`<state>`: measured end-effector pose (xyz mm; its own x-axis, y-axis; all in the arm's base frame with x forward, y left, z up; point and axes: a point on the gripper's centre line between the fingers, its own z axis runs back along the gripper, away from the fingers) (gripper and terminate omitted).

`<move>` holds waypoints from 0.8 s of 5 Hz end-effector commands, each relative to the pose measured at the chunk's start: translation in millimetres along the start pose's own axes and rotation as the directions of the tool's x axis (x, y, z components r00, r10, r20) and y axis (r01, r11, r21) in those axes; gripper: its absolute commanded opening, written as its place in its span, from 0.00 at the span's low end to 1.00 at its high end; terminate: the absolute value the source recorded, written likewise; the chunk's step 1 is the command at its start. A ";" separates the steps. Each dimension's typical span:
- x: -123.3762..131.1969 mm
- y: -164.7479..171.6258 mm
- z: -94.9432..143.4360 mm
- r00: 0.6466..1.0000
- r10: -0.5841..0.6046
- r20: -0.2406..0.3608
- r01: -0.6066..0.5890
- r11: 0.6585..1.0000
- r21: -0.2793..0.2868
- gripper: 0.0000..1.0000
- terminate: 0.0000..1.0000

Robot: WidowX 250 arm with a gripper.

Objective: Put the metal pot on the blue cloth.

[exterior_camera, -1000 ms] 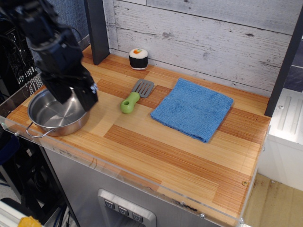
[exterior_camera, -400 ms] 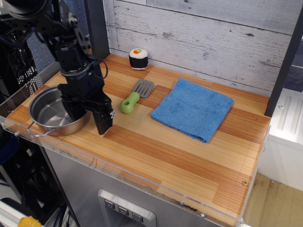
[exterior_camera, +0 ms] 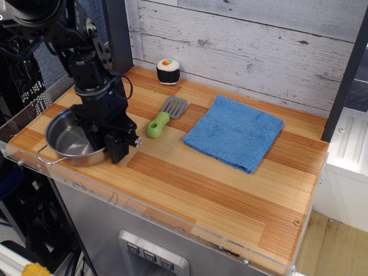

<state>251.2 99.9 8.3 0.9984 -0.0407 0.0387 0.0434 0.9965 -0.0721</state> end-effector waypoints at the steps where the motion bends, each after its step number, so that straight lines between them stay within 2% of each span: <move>1: -3.0 12.4 42.2 0.997 0.028 0.067 -0.031 0.999 0.038 0.00 0.00; 2: -13.2 29.6 73.4 0.988 0.118 0.100 -0.125 0.990 0.060 0.00 0.00; 3: -11.6 16.0 103.0 0.979 0.127 0.159 -0.142 0.986 0.088 0.00 0.00; 4: 6.3 -33.5 125.1 0.978 0.000 0.208 -0.016 0.997 0.074 0.00 0.00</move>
<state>254.7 62.5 126.2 0.9771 -0.0513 0.2066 0.0586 0.9979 -0.0291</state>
